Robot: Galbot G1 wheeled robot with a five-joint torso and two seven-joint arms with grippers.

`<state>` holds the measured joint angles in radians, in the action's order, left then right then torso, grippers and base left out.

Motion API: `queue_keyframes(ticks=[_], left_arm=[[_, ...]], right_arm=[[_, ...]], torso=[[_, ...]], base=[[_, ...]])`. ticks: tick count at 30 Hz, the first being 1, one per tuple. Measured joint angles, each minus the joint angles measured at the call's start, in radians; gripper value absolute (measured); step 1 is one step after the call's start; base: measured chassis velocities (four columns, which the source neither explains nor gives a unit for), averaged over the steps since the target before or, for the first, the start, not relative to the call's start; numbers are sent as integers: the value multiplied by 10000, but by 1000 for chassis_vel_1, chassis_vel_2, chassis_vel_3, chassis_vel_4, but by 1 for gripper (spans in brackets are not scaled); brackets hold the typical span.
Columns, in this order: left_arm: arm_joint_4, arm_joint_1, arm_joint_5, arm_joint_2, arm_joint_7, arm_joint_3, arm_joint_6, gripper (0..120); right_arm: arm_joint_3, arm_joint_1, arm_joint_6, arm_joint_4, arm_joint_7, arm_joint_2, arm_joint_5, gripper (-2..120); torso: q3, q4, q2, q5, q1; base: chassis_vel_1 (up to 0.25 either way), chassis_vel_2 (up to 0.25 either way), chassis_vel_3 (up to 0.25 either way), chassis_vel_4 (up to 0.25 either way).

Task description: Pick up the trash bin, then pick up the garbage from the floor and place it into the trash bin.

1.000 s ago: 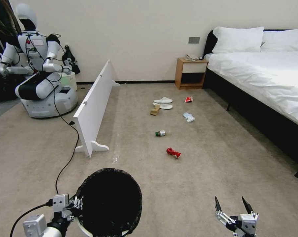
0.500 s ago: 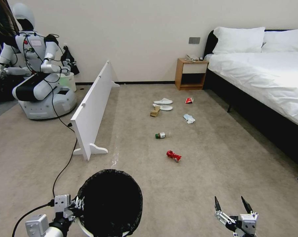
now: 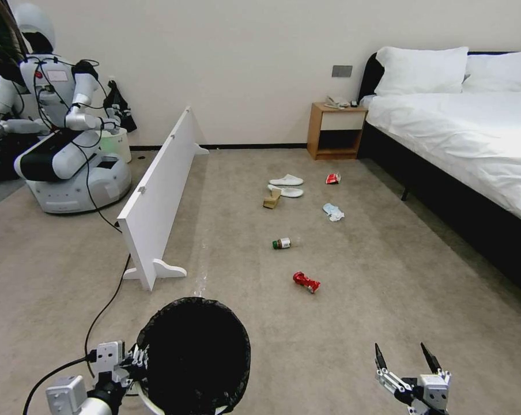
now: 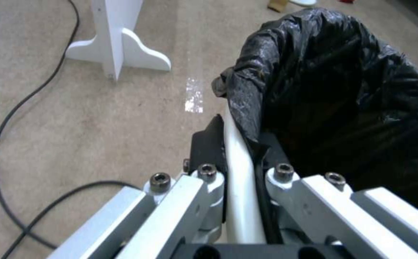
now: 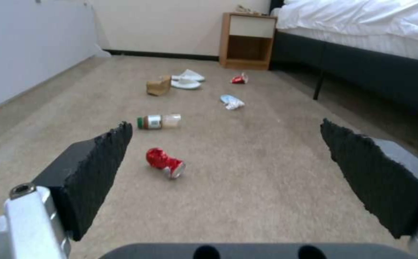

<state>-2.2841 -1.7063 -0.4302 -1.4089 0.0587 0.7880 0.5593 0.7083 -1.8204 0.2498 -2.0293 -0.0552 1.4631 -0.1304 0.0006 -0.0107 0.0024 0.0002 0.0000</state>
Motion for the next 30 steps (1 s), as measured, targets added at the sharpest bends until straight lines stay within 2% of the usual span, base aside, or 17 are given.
queue_keyframes(ticks=[8, 20, 30], left_arm=[[-2, -1, 10, -15, 5, -6, 5, 5], [-4, 3, 28, -29, 8, -33, 6, 5], [-2, -21, 45, -42, 7, -35, 6, 4]], right_arm=[[74, 8, 58, 36, -168, -21, -92, 100], [170, 97, 212, 118, -277, -3, -26, 100], [314, 119, 400, 127, -654, -12, -29, 100]], torso=[[-1, 0, 0, -2, 0], [0, -1, 0, 2, 0], [0, -1, -2, -2, 0]], base=[[-164, 149, 140, -142], [-253, 245, 252, -248], [-185, 195, 181, -193]])
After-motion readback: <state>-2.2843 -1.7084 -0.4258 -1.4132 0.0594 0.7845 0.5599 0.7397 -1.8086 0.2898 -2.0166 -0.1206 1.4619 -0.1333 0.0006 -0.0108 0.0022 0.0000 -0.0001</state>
